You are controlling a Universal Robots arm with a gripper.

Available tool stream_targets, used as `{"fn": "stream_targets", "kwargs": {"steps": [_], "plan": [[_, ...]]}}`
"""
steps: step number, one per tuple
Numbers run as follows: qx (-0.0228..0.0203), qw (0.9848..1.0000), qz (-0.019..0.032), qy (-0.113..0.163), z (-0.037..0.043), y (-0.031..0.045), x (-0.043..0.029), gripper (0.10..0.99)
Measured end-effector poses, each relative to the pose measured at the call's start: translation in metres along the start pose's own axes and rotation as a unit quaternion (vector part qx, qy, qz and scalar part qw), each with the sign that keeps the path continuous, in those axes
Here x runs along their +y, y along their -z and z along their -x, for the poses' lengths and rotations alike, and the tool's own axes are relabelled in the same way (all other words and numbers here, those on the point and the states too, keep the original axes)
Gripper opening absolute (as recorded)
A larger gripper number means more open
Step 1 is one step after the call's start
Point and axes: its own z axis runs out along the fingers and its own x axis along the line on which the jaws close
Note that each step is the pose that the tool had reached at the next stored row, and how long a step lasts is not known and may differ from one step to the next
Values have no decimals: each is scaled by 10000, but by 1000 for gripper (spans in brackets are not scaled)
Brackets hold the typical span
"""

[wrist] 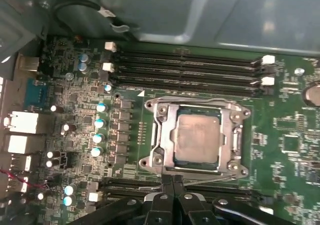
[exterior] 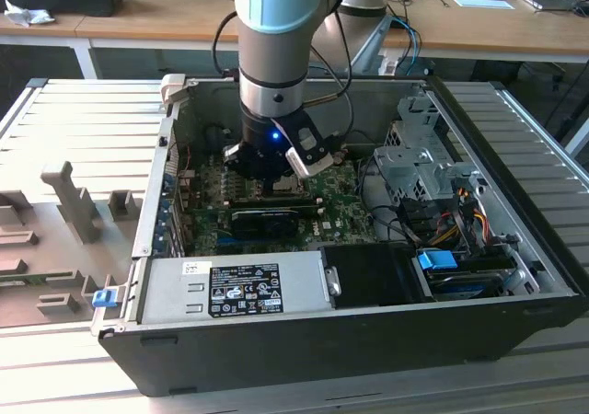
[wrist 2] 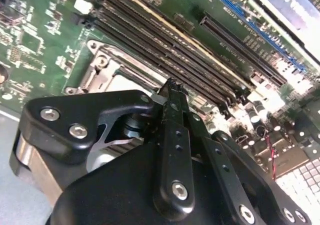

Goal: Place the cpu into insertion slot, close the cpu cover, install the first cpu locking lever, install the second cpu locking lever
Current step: 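Install the second cpu locking lever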

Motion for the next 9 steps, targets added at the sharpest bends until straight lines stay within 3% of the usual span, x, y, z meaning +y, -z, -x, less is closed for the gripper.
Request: {"fn": "stream_targets", "kwargs": {"steps": [3, 5, 9], "plan": [[-1, 10000, 14, 0, -87, -72, -2, 106], [-2, 10000, 36, 0, -99, -94, -4, 106], [-11, 9999, 139, 1, -109, -106, -27, 106]]}}
